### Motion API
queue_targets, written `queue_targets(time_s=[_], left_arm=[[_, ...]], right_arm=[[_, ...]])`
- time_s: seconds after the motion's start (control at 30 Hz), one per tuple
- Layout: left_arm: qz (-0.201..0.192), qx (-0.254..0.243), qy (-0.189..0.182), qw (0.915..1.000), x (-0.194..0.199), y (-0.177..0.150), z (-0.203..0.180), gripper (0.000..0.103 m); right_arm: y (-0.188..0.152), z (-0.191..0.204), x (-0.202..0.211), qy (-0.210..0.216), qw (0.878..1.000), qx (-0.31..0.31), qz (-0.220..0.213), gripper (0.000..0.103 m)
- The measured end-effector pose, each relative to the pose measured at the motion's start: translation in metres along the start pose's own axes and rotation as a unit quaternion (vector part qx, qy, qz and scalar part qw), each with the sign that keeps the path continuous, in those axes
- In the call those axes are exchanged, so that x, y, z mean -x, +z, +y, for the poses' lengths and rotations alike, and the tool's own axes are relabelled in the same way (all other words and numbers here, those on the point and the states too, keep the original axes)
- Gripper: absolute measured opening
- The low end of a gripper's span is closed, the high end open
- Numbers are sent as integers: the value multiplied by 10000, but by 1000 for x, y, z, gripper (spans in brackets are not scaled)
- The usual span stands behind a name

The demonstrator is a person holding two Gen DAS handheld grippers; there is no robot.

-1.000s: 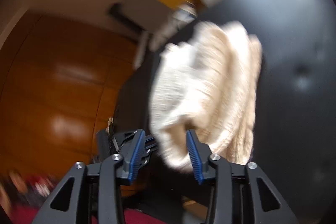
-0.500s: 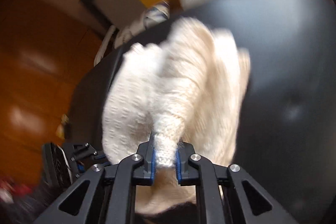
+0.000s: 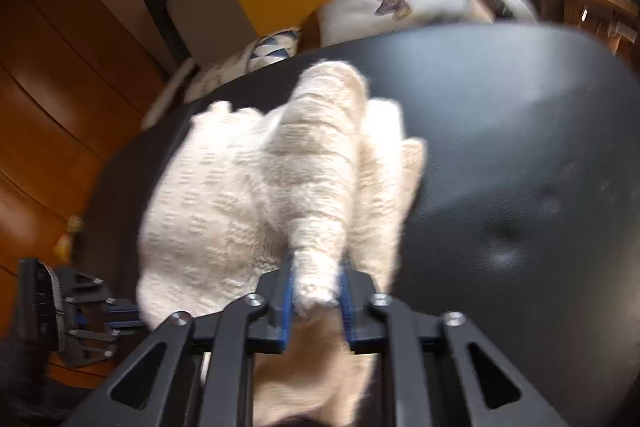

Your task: Fold clothes

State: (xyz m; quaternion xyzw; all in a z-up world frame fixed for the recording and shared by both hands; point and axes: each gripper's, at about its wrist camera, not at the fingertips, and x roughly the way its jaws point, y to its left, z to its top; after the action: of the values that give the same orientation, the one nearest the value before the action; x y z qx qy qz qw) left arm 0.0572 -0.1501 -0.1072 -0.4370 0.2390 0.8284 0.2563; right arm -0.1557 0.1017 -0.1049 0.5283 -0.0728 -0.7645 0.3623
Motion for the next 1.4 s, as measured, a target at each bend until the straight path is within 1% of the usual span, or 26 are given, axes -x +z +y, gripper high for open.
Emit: queue_targets(time_s=[0.03, 0.07, 0.1, 0.17, 0.27, 0.33, 0.4, 0.47, 0.5, 0.6, 0.7, 0.77, 0.83, 0.93, 0.97, 1.0, 1.03, 1.1, 1.13, 1.17, 1.2, 1.23, 1.27, 1.3, 1.37, 1.4], left_arm=[[-27, 105, -98, 9999, 5, 0, 2, 10], [-103, 220, -217, 9995, 12, 2, 5, 6], [-212, 329, -359, 9986, 21, 3, 7, 6], [-456, 511, -479, 9965, 37, 7, 10, 6], [-755, 973, -806, 9891, 51, 10, 23, 6], [-947, 1436, -1071, 9793, 53, 12, 37, 6], [-1067, 1821, -1143, 9708, 46, 22, 56, 6], [-1161, 2154, -1254, 9615, 37, 34, 70, 6], [-1189, 2257, -1276, 9585, 33, 41, 75, 6], [-1218, 2315, -1346, 9558, 20, 67, 85, 6], [-1107, 2033, -1319, 9639, 8, 96, 85, 6], [-1002, 1846, -1342, 9684, -4, 111, 85, 6], [-879, 1735, -1365, 9714, -15, 123, 86, 6], [-732, 1651, -1426, 9732, -31, 135, 89, 6], [-681, 1611, -1468, 9736, -36, 139, 91, 6], [-639, 1567, -1474, 9745, -42, 143, 92, 6], [-585, 1514, -1495, 9753, -48, 148, 93, 6], [-405, 1386, -1522, 9777, -60, 154, 93, 6], [-307, 1313, -1523, 9791, -66, 157, 93, 6], [-209, 1226, -1543, 9802, -71, 158, 91, 6], [-126, 1123, -1595, 9807, -75, 158, 88, 6], [-76, 1035, -1636, 9810, -79, 157, 84, 6], [-44, 970, -1651, 9815, -81, 156, 81, 6], [-46, 951, -1613, 9823, -83, 156, 79, 6], [-80, 991, -1635, 9815, -84, 155, 80, 6], [-114, 1020, -1637, 9812, -84, 153, 82, 6]], right_arm=[[-1, -1, 1, 194, 9998, -72, 45, 29], [-4, 0, 3, 373, 9992, -99, 78, 30], [-10, 0, 9, 542, 9984, -104, 78, 30], [-18, 4, 26, 777, 9970, -27, 23, 32], [-26, 25, 43, 1108, 9935, 246, 126, 42], [-37, 33, 56, 1187, 9902, 628, 384, 50], [-45, 42, 55, 1111, 9870, 943, 676, 51], [-47, 49, 48, 1028, 9845, 1168, 812, 51], [-44, 53, 44, 1044, 9828, 1266, 842, 51], [-35, 66, 35, 931, 9744, 1785, 1004, 51], [-33, 58, 24, 1282, 9563, 2042, 1652, 51], [-30, 54, 16, 1538, 9447, 2120, 1973, 51], [-25, 55, 0, 1798, 9352, 2166, 2151, 51], [-25, 57, -28, 1924, 9257, 2308, 2299, 51], [-26, 57, -36, 2051, 9198, 2287, 2440, 51], [-28, 56, -45, 2252, 9110, 2210, 2654, 43], [-30, 56, -46, 2583, 8967, 2166, 2870, 31], [-31, 57, -33, 3379, 8585, 2150, 3201, 31], [-28, 54, -24, 3647, 8482, 2131, 3197, 31], [-24, 46, -22, 3655, 8497, 2027, 3214, 31], [-24, 36, -27, 3340, 8591, 1994, 3327, 30], [-31, 26, -36, 2770, 8686, 2099, 3532, 30], [-39, 16, -45, 2326, 8726, 2159, 3713, 30], [-43, 9, -49, 2242, 8762, 2078, 3725, 20], [-42, 2, -40, 2316, 8940, 1836, 3366, 21], [-42, 0, -34, 2345, 9032, 1719, 3157, 23]])
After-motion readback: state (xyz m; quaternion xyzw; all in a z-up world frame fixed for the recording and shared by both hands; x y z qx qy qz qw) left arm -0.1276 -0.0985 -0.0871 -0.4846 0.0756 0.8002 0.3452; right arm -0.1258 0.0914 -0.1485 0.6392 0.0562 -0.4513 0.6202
